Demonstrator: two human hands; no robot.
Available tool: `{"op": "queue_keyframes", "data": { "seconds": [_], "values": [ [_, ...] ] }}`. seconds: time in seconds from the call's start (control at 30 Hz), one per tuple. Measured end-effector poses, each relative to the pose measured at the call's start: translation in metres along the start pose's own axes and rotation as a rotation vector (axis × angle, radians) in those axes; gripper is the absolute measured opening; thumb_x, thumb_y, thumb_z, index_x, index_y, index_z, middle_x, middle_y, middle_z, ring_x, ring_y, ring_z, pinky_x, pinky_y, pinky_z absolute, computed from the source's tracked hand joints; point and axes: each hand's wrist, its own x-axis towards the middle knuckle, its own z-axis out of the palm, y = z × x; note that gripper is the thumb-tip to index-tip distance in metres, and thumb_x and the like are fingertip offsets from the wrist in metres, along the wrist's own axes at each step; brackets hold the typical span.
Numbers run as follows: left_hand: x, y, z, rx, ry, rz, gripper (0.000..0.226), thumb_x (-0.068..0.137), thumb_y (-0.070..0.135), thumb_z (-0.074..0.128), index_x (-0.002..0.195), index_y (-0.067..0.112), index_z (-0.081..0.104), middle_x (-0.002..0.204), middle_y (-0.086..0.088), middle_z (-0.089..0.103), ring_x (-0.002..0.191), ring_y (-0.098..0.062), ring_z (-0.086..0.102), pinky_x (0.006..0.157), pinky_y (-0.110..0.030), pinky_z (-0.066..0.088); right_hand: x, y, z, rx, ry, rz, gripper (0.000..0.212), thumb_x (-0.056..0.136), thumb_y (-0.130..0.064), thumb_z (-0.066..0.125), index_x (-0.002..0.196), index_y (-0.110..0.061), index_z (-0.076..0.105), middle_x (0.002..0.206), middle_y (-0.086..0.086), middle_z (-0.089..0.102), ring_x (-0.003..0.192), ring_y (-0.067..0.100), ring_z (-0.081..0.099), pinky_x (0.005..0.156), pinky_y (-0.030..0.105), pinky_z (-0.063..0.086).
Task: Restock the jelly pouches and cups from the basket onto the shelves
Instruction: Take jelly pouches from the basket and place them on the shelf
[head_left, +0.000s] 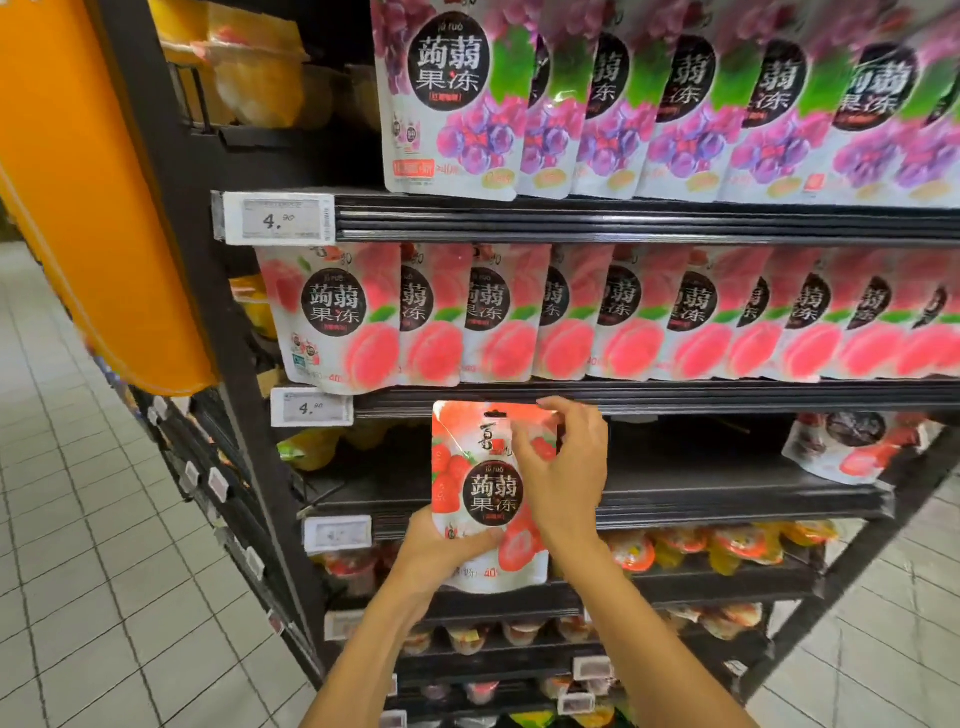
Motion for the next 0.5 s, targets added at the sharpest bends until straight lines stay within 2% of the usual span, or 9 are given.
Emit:
{"op": "queue_keyframes", "data": {
  "seconds": [0.03,0.13,0.23,0.3,0.43,0.5],
  "values": [
    [0.003,-0.001,0.011,-0.004,-0.021,-0.010,0.050,0.060,0.020,0.091,0.106,0.014,0.071,0.100,-0.008,0.077,0.094,-0.025,0.073,0.078,-0.038,0.060,-0.005,0.015,-0.014,-0.016,0.018,0.051,0.032,0.082,-0.027,0.074,0.109,-0.019,0.060,0.102,-0.005,0.052,0.097,0.013,0.049,0.079,0.025,0.042],
    [0.012,-0.006,0.049,-0.002,-0.086,-0.011,0.051,0.058,0.022,0.089,0.105,0.013,0.072,0.099,-0.010,0.076,0.093,-0.027,0.074,0.077,-0.039,0.060,-0.017,0.056,-0.055,0.026,-0.012,0.258,0.037,0.084,-0.034,0.072,0.114,-0.025,0.052,0.107,-0.007,0.051,0.094,0.010,0.050,0.075,0.019,0.043],
    [0.025,-0.014,0.096,0.013,-0.146,-0.007,0.052,0.058,0.022,0.091,0.105,0.011,0.073,0.100,-0.013,0.076,0.095,-0.031,0.073,0.083,-0.046,0.059,-0.018,0.090,-0.095,0.212,-0.078,0.491,0.037,0.086,-0.037,0.071,0.114,-0.026,0.050,0.102,-0.005,0.059,0.085,0.003,0.059,0.065,0.013,0.048],
    [0.036,-0.019,0.132,0.020,-0.182,-0.008,0.052,0.057,0.021,0.093,0.105,0.011,0.073,0.101,-0.014,0.076,0.096,-0.033,0.072,0.084,-0.048,0.058,-0.011,0.114,-0.122,0.311,-0.101,0.595,0.033,0.087,-0.037,0.071,0.112,-0.029,0.051,0.102,-0.007,0.061,0.084,-0.005,0.061,0.064,0.010,0.048],
    [0.055,-0.030,0.205,0.032,-0.266,-0.019,0.054,0.053,0.030,0.094,0.101,0.018,0.075,0.102,-0.013,0.076,0.095,-0.032,0.072,0.077,-0.039,0.059,0.006,0.167,-0.178,0.360,-0.186,0.632,0.015,0.089,-0.031,0.070,0.100,-0.029,0.061,0.097,-0.005,0.072,0.094,0.011,0.068,0.078,0.027,0.055],
    [0.063,-0.038,0.243,0.031,-0.298,-0.025,0.056,0.055,0.029,0.095,0.105,0.016,0.074,0.105,-0.014,0.075,0.098,-0.033,0.072,0.080,-0.041,0.059,0.016,0.192,-0.206,0.375,-0.213,0.627,0.012,0.088,-0.024,0.072,0.098,-0.024,0.065,0.093,-0.007,0.074,0.091,0.007,0.069,0.078,0.024,0.054]
  ]
}}
